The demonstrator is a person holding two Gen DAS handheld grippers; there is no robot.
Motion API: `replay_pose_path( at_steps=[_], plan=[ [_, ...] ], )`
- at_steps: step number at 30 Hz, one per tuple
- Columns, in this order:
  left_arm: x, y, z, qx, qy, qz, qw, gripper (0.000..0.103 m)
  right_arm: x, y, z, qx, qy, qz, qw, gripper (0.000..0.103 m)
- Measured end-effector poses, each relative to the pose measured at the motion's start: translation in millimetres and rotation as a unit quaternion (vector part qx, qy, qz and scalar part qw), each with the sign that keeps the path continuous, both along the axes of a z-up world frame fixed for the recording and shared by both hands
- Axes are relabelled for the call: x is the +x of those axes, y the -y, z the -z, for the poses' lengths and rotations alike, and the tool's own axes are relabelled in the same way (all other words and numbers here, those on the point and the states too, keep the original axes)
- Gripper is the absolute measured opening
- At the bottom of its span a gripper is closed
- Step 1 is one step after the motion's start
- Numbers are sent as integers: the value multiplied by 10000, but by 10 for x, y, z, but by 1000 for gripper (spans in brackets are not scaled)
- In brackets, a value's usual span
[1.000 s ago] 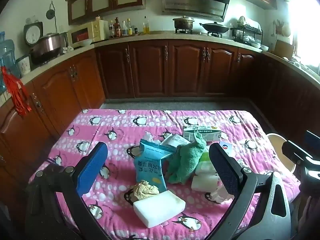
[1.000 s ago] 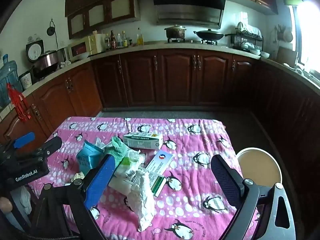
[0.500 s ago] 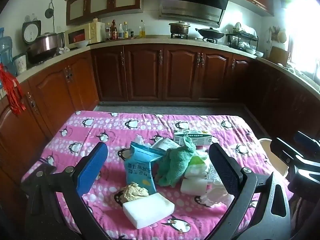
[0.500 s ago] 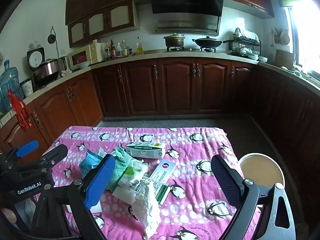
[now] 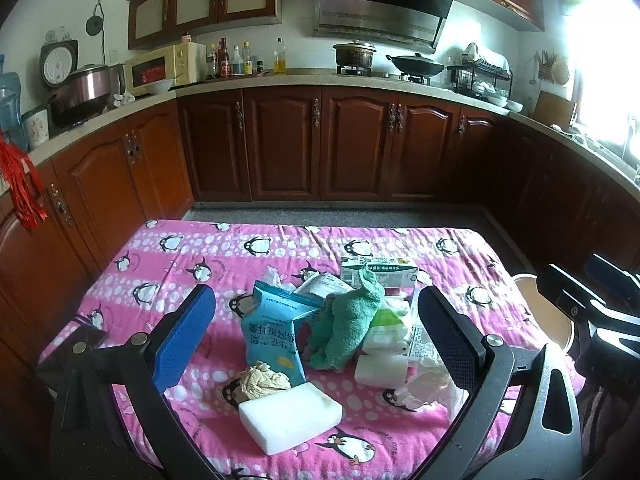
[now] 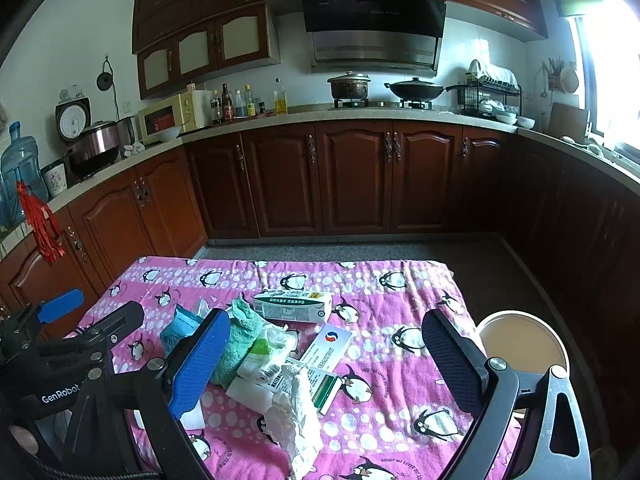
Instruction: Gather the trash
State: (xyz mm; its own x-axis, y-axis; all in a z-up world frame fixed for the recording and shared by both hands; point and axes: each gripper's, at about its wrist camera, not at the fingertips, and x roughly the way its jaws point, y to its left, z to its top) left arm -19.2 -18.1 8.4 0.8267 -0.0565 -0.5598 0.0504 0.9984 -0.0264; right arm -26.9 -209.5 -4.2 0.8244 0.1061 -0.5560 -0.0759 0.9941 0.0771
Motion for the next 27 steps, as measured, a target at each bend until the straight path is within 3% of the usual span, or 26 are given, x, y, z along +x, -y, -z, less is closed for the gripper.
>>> replay_pose_path(
  at_steps=[27],
  plan=[
    [-24, 30, -1, -35, 6, 49, 10000, 101, 17, 7, 5, -2, -36, 78, 10000, 95]
  ],
)
